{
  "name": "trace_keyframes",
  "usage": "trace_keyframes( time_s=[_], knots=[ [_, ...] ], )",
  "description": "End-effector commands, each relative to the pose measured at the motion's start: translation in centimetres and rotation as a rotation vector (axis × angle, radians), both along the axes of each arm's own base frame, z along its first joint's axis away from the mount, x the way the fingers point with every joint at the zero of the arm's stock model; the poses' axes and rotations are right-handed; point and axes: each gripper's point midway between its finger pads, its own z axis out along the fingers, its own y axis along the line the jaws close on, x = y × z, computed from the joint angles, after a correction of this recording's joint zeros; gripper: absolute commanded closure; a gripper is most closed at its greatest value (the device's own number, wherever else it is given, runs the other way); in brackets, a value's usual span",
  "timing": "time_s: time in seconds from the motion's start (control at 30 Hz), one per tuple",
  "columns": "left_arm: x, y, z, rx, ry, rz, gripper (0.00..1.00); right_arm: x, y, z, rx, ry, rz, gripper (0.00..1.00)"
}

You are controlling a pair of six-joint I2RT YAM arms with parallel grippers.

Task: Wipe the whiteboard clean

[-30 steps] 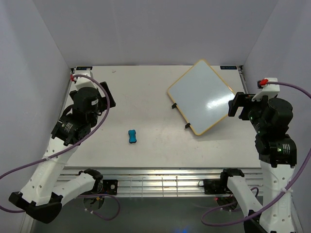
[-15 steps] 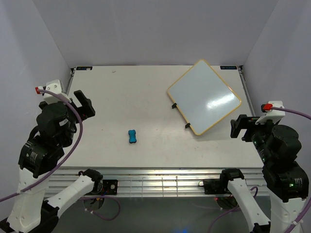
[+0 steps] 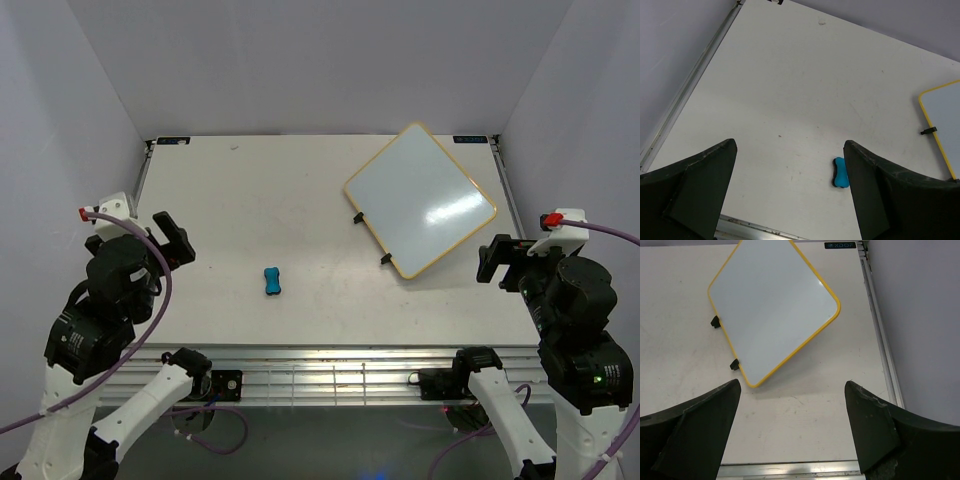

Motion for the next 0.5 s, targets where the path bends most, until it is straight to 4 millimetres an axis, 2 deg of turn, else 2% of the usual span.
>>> trace_keyframes(
  time_s=[0.0, 0.27, 0.47],
  knots=[
    [-0.15, 0.65, 1.07, -0.017, -0.049, 0.034, 0.02, 0.31, -0.6, 1.53, 0.008, -0.062, -0.039, 0.1],
    [-0.16, 0.75, 1.12, -0.004, -0.07, 0.026, 0.02, 0.45, -0.25, 1.57, 0.014, -0.063, -0.022, 0.1],
    [-0.15, 0.67, 0.9, -0.008, -0.076, 0.022, 0.02, 0.9, 0.13, 0.78, 0.016, -0.044, -0.006, 0.1]
  ],
)
